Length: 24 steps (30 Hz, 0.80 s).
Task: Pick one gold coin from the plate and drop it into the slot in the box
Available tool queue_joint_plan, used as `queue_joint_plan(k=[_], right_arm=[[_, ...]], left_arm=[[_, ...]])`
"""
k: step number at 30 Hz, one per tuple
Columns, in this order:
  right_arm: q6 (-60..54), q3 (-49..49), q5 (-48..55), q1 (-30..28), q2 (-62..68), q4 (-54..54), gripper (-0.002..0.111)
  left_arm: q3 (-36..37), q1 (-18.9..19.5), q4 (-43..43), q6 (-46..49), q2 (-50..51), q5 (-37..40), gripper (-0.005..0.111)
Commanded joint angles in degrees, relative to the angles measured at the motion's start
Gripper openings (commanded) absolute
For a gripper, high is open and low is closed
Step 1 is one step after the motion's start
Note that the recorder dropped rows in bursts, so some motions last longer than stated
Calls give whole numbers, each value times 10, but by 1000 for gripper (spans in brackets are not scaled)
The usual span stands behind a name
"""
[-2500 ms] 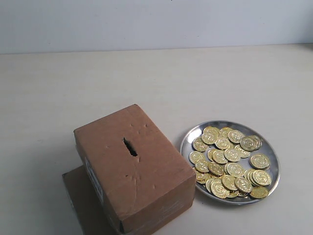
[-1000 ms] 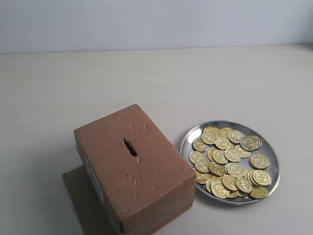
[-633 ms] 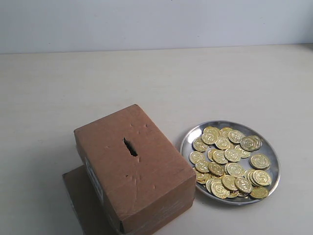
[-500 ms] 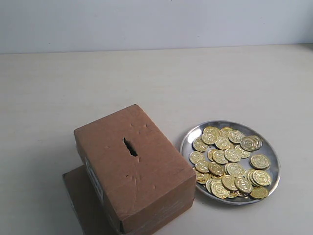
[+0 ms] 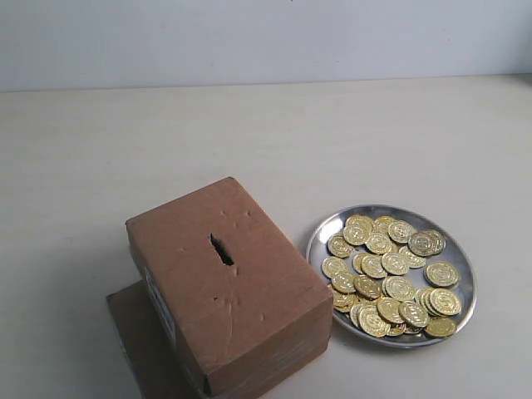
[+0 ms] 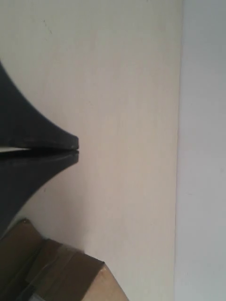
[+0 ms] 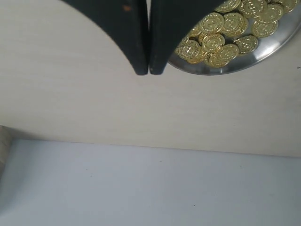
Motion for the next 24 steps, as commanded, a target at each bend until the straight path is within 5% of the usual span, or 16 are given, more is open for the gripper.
queue_joint_plan(k=[1, 24], right_arm=[[0, 3, -2, 0, -3, -2, 0], [1, 3, -2, 0, -3, -2, 0]], left_arm=[[0, 2, 6, 56, -4, -2, 0], [0, -1, 3, 8, -4, -2, 0]])
